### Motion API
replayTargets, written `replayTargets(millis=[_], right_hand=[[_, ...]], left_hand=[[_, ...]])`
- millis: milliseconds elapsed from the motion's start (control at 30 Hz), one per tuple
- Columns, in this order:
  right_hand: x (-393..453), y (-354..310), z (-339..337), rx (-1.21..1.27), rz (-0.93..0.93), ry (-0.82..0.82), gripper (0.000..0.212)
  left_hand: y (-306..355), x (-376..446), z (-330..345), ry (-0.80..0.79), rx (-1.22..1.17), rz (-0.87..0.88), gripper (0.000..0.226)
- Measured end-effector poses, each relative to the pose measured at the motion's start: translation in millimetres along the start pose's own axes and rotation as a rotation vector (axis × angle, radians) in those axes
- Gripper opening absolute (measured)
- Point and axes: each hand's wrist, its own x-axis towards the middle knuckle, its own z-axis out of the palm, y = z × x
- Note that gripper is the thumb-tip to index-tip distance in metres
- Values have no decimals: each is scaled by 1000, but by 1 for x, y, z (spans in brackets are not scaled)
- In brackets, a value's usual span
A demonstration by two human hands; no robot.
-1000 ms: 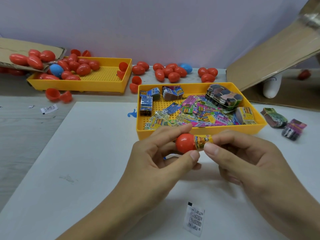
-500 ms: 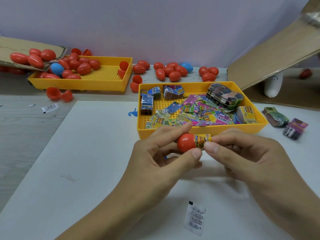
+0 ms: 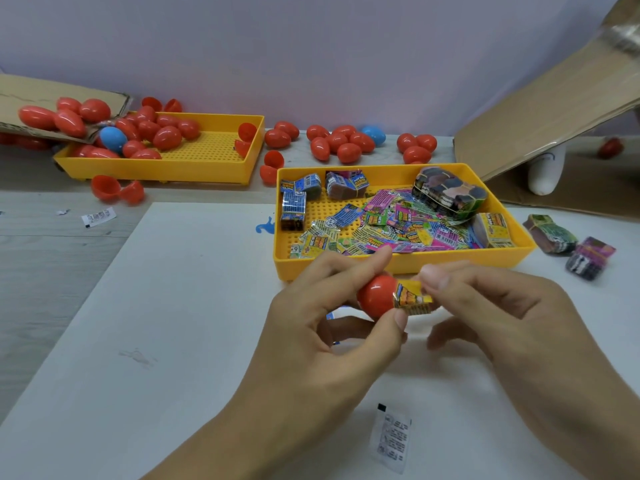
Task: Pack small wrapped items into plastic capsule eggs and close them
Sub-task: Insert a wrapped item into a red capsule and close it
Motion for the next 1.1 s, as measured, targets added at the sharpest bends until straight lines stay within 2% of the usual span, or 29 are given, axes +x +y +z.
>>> replayTargets(millis=[133, 233, 400, 467, 800, 933, 1033, 1100], right_hand=[[-1, -1, -1, 97, 89, -20, 35], [1, -3, -4, 159, 136, -24, 39], [1, -7, -7, 111, 177, -54, 42], [3, -9, -8, 128, 195, -62, 32], [6, -6, -12, 395, 457, -127, 31], [7, -3, -14, 488, 494, -156, 26], [6, -3, -15, 461, 478, -180, 40], [5, -6, -14, 411, 484, -224, 43]], left_hand=[[0, -2, 0, 19, 9, 1, 46], [2, -2, -1, 3, 12, -4, 32], [7, -1, 0, 10, 214, 86, 26], [8, -2, 0, 25, 279, 111, 27], [6, -3, 0, -40, 231, 57, 29], [7, -4, 0, -25, 257, 34, 29], [14, -3, 1, -23, 309, 54, 30], [27, 8, 3, -142, 352, -17, 33]])
